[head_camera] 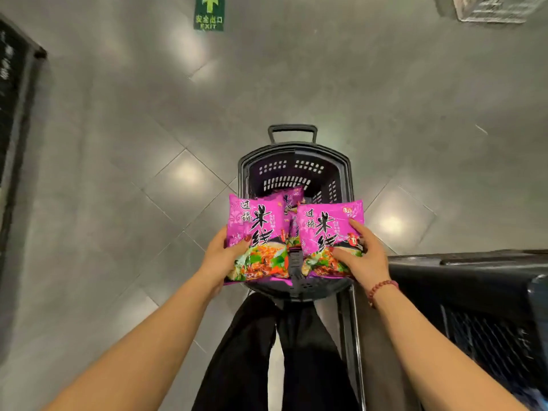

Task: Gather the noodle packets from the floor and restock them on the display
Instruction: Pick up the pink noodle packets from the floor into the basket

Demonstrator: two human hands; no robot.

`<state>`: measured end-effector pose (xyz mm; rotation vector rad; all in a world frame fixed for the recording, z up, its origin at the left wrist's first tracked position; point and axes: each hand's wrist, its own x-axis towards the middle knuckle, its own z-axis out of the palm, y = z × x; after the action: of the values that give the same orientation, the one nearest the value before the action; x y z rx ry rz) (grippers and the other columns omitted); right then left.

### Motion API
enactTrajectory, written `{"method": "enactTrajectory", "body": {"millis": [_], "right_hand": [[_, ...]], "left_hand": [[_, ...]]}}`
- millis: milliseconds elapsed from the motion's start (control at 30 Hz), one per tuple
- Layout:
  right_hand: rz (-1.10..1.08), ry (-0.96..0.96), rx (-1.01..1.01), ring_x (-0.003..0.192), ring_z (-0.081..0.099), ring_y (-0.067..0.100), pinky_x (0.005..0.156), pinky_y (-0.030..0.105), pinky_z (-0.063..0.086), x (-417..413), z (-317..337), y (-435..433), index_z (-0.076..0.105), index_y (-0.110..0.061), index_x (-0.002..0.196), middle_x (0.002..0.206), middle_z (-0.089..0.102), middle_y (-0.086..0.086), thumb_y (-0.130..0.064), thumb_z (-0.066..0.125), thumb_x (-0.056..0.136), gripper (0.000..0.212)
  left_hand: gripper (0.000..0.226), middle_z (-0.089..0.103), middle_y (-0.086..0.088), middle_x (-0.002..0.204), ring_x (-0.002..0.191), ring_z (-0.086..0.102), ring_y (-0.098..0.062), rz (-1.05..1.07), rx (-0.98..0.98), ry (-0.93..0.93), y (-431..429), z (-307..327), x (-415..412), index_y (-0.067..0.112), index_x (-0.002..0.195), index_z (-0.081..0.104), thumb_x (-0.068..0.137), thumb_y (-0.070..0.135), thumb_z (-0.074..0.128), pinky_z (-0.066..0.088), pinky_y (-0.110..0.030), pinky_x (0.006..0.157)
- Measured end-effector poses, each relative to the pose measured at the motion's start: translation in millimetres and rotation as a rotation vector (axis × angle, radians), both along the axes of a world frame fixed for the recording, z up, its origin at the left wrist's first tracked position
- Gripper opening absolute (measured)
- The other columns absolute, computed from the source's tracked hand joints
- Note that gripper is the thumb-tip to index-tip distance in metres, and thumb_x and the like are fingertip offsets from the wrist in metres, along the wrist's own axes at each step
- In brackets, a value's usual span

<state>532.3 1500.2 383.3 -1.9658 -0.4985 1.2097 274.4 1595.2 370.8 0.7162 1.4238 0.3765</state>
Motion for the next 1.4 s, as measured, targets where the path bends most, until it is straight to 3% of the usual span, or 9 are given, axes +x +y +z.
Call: {"method": "enactTrajectory", "body": {"millis": [200, 333, 533, 733, 867, 1000, 1133, 1267, 1400], "right_hand": [[0.128, -0.124, -0.158, 0.107, 0.060, 0.014, 0.087, 0.034, 0.055, 12.9, -102.9, 25.4, 0.049, -0.037, 0.133, 0.122, 0.058, -0.004, -0.017, 0.084, 0.071, 0.074], [0.214, -0.181, -0.262, 0.121, 0.052, 0.018, 0.105, 0.044, 0.044, 21.9, -179.0, 34.8, 0.048, -0.037, 0.136, 0.132, 0.054, -0.005, -0.023, 0.084, 0.071, 0.076], [0.343, -0.279, -0.338, 0.107, 0.058, 0.019, 0.100, 0.035, 0.046, 27.6, -300.1, 34.1, 0.055, -0.024, 0.132, 0.114, 0.063, 0.001, -0.010, 0.079, 0.075, 0.063], [0.296, -0.193, -0.425, 0.071, 0.052, 0.005, 0.065, 0.011, 0.045, 24.5, -400.7, 21.3, 0.062, -0.010, 0.115, 0.082, 0.056, -0.007, 0.014, 0.052, 0.084, 0.041], [0.229, -0.323, -0.440, 0.090, 0.066, 0.027, 0.078, 0.024, 0.049, 18.9, -435.4, 9.6, 0.071, -0.010, 0.104, 0.094, 0.071, 0.011, 0.002, 0.055, 0.085, 0.028], [0.165, -0.188, -0.455, 0.104, 0.062, 0.021, 0.088, 0.023, 0.044, 12.9, -444.3, 6.7, 0.062, -0.017, 0.121, 0.106, 0.066, 0.003, -0.021, 0.073, 0.081, 0.042], [0.308, -0.180, -0.482, 0.130, 0.044, 0.018, 0.111, 0.037, 0.037, -0.1, -455.2, 7.1, 0.030, -0.021, 0.147, 0.143, 0.045, 0.000, -0.028, 0.084, 0.070, 0.095], [0.468, -0.269, -0.499, 0.145, 0.024, 0.020, 0.116, 0.029, 0.021, 5.0, -468.3, 3.1, 0.014, -0.018, 0.153, 0.159, 0.018, 0.004, -0.005, 0.065, 0.086, 0.086], [0.603, -0.548, -0.448, 0.134, 0.035, 0.030, 0.106, 0.040, 0.039, 13.6, -464.3, 3.7, 0.028, -0.015, 0.148, 0.151, 0.028, 0.011, -0.014, 0.071, 0.082, 0.079]], "left_hand": [[0.024, 0.068, -0.002, 0.110, 0.102, 0.067, -0.025, -0.043, -0.024, 0.104, 5.4, -93.3, 41.0, 0.035, 0.103, 0.056, 0.092, 0.016, 0.066, 0.053, -0.050, 0.093], [0.029, 0.067, 0.007, 0.109, 0.104, 0.063, -0.016, -0.098, -0.022, 0.166, 1.7, -175.8, 65.3, 0.032, 0.118, 0.058, 0.093, 0.020, 0.064, 0.050, -0.041, 0.096], [0.047, 0.058, 0.002, 0.128, 0.081, 0.051, 0.000, -0.130, -0.062, 0.341, -11.3, -290.7, 99.4, 0.020, 0.144, 0.044, 0.098, 0.009, 0.050, 0.036, -0.002, 0.055], [0.053, 0.049, 0.001, 0.144, 0.126, 0.049, -0.019, -0.099, -0.207, 0.397, -20.0, -380.0, 110.8, 0.031, 0.149, 0.034, 0.100, 0.016, 0.048, 0.040, -0.037, 0.107], [0.050, 0.047, -0.003, 0.144, 0.126, 0.047, -0.024, -0.200, -0.230, 0.496, -16.9, -420.8, 105.7, 0.033, 0.148, 0.032, 0.102, 0.020, 0.044, 0.040, -0.040, 0.106], [0.049, 0.052, -0.005, 0.140, 0.124, 0.051, -0.029, -0.223, -0.194, 0.587, -16.4, -437.5, 98.4, 0.031, 0.147, 0.036, 0.101, 0.016, 0.043, 0.042, -0.040, 0.106], [0.055, 0.053, -0.008, 0.138, 0.123, 0.052, -0.030, -0.240, -0.109, 0.619, -20.7, -440.0, 100.5, 0.029, 0.150, 0.030, 0.100, 0.010, 0.042, 0.042, -0.042, 0.106], [0.079, 0.037, -0.007, 0.152, 0.127, 0.050, -0.028, -0.246, 0.041, 0.617, -22.4, -437.6, 99.4, 0.039, 0.153, 0.004, 0.097, 0.007, 0.049, 0.042, -0.045, 0.105], [0.086, -0.004, 0.004, 0.163, 0.148, 0.010, -0.022, -0.542, 0.550, 0.700, -23.9, -433.9, 96.8, 0.036, 0.154, 0.005, 0.092, 0.015, 0.060, 0.031, -0.041, 0.111]]}}
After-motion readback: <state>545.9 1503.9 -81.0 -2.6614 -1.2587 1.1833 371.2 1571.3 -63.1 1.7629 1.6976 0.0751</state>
